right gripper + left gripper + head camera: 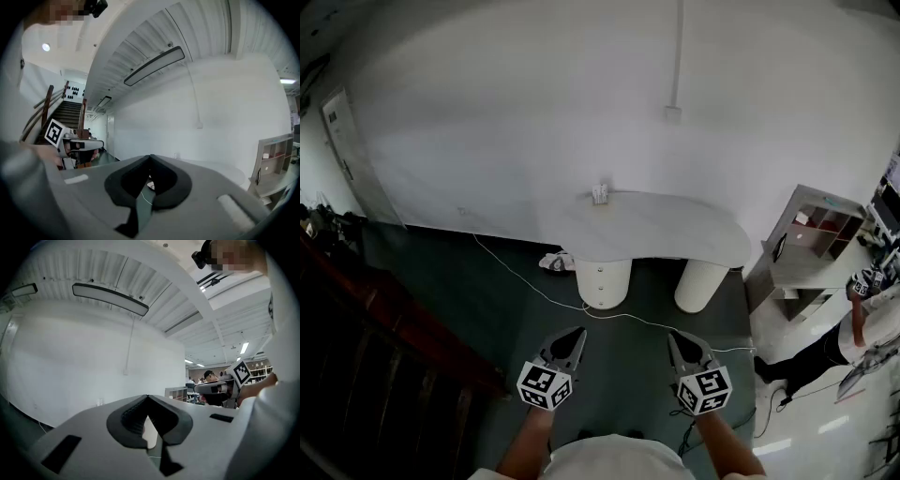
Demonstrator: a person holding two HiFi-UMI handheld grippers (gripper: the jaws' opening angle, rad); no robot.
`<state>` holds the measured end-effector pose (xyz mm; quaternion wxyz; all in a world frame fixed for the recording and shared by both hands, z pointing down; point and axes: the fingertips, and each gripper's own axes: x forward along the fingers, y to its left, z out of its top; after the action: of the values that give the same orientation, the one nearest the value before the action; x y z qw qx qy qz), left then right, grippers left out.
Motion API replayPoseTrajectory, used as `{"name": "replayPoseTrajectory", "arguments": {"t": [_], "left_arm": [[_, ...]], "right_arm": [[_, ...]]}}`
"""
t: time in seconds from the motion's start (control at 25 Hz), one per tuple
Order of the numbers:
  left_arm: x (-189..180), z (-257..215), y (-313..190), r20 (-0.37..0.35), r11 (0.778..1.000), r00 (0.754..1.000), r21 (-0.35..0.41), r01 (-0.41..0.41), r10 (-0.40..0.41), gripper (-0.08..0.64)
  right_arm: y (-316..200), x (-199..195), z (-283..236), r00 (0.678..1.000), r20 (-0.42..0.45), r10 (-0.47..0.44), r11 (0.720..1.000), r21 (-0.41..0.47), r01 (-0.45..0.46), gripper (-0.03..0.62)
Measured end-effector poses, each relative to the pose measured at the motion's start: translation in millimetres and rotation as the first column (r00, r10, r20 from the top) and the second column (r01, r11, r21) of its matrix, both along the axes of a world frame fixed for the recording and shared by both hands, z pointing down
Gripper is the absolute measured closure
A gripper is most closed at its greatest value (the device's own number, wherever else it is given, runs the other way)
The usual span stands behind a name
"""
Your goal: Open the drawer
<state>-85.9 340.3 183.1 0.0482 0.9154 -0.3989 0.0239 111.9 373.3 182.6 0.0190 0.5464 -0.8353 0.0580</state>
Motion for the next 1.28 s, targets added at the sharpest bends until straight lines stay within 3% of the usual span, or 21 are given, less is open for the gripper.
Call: {"name": "replayPoseTrajectory", "arguments": {"t": [0.36,0.68,0.92,1.28], "left_arm": [[-7,2,-6,-0.010,1.000,1.000,-0.003,-0.007,0.007,0.555],[-36,10,-9,-0.034,1.000,0.999,-0.021,0.010,-0.011,0.555],[-57,23,-10,0.003,0.999,1.000,-0.040,-0.020,0.020,0.555],[-91,40,-23,0.019,0.997,0.999,-0.067,-0.040,0.041,0.555]], "right_arm": [[-5,-8,-6,1.000,0.027,0.016,1.000,0.013,-0.016,0.583],[-8,-36,-5,1.000,0.031,0.005,1.000,0.025,-0.005,0.581],[-10,-62,8,1.000,0.009,0.019,1.000,-0.008,-0.019,0.581],[-22,-92,23,0.995,0.069,0.066,0.997,-0.045,-0.063,0.581]]}}
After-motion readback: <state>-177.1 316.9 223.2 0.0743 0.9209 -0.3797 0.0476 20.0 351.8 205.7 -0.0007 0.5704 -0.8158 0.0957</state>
